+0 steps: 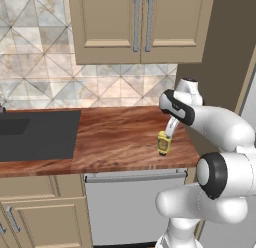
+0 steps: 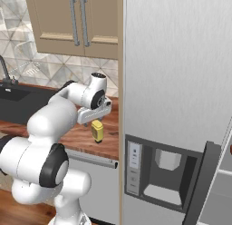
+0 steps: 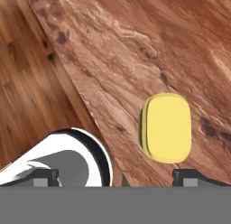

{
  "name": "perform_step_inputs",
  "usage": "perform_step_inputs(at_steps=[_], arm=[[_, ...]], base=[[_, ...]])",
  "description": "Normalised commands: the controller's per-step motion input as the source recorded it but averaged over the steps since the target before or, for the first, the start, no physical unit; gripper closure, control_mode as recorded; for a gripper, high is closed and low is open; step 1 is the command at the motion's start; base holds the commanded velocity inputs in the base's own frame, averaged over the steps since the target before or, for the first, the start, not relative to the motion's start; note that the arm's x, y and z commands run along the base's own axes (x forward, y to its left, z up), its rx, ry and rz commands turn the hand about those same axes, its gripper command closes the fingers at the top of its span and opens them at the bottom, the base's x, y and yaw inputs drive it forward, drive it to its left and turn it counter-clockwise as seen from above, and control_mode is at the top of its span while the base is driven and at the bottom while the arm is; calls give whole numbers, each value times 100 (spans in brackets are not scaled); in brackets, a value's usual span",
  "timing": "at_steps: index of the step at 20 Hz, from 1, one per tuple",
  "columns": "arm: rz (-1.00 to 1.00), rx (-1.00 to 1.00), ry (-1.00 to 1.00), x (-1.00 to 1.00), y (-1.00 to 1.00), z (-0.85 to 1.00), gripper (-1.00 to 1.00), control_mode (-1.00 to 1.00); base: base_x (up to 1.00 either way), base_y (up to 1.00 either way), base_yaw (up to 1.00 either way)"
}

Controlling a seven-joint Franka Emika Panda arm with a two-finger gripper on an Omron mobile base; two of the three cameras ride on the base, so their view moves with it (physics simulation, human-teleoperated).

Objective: Place the mustard and mayonnaise from the counter to the top shelf of the fridge. If the existing items in the fridge are on the top shelf, move them to other shelves.

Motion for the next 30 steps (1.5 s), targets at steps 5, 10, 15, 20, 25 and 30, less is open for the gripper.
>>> perform_step_inputs(at_steps=[5,10,15,20,25,30], arm=[[0,0,2,6,0,-9,-100,-100],[0,0,6,2,0,-13,-100,-100],[0,-3,2,11,0,-6,-100,-100],[0,-4,0,23,0,-2,-100,-100],[0,-2,3,3,0,-9,-100,-100],[0,-2,4,2,0,-14,-100,-100]], base=[[0,0,0],[0,0,0],[0,0,0],[0,0,0],[0,0,0],[0,0,0]])
